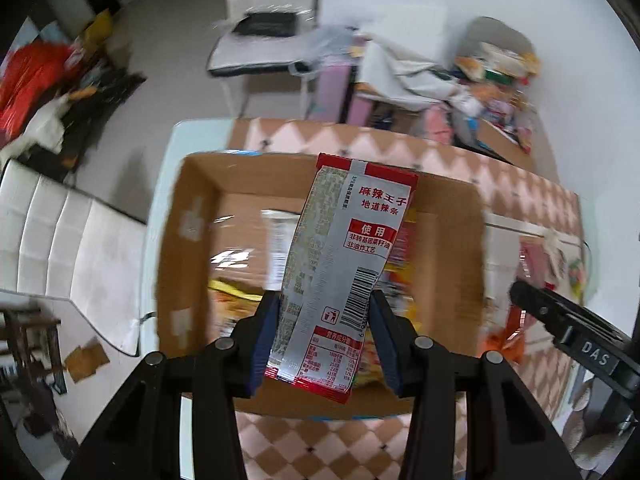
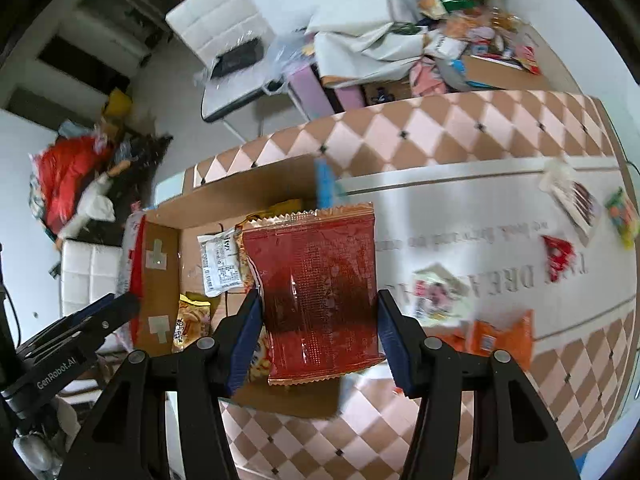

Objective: Organize snacks
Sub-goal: 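Carry both packets into the box and open both tools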

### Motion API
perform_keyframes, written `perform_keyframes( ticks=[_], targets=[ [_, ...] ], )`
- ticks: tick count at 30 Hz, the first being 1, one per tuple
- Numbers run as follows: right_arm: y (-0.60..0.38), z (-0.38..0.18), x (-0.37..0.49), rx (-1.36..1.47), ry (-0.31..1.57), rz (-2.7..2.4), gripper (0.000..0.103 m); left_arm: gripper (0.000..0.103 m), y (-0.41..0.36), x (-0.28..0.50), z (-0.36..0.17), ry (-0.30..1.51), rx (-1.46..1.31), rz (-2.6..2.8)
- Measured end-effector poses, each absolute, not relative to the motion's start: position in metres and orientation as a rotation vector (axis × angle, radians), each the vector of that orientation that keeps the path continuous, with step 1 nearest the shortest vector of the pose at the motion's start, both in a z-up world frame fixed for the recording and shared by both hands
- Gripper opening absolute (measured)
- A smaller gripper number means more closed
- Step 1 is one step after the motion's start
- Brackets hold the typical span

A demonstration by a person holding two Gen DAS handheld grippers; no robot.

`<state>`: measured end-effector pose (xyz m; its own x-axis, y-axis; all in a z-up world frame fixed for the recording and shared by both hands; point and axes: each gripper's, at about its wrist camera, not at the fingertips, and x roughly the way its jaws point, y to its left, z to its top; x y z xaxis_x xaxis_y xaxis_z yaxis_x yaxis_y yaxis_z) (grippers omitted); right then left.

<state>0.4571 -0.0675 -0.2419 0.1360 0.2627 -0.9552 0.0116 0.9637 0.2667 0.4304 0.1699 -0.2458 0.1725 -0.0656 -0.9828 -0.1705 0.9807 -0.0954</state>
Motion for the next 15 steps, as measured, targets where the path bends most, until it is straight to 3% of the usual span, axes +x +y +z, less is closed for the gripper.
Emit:
perform_keyframes(
  ticks=[12,13,14,15],
  targets=[
    [-0.01,-0.305,0.504,0.126,1.506,0.085,0.059,0.046,0.236,0.464,-0.322,1.541,-0.281,0.139],
    [-0.009,-0.311,0.506,0.126,1.526,0.074,0.063,0.046,0.239,0.465,-0.327,1.554,-0.3,0.137],
    [-0.01,-0.317,0.509,0.12,1.534,0.066,0.076,0.049,0.24,0.468,-0.333,1.571,-0.302,0.126],
    [-0.008,-0.319,0.51,0.12,1.531,0.079,0.079,0.054,0.242,0.471,-0.338,1.581,-0.289,0.12]
  ],
)
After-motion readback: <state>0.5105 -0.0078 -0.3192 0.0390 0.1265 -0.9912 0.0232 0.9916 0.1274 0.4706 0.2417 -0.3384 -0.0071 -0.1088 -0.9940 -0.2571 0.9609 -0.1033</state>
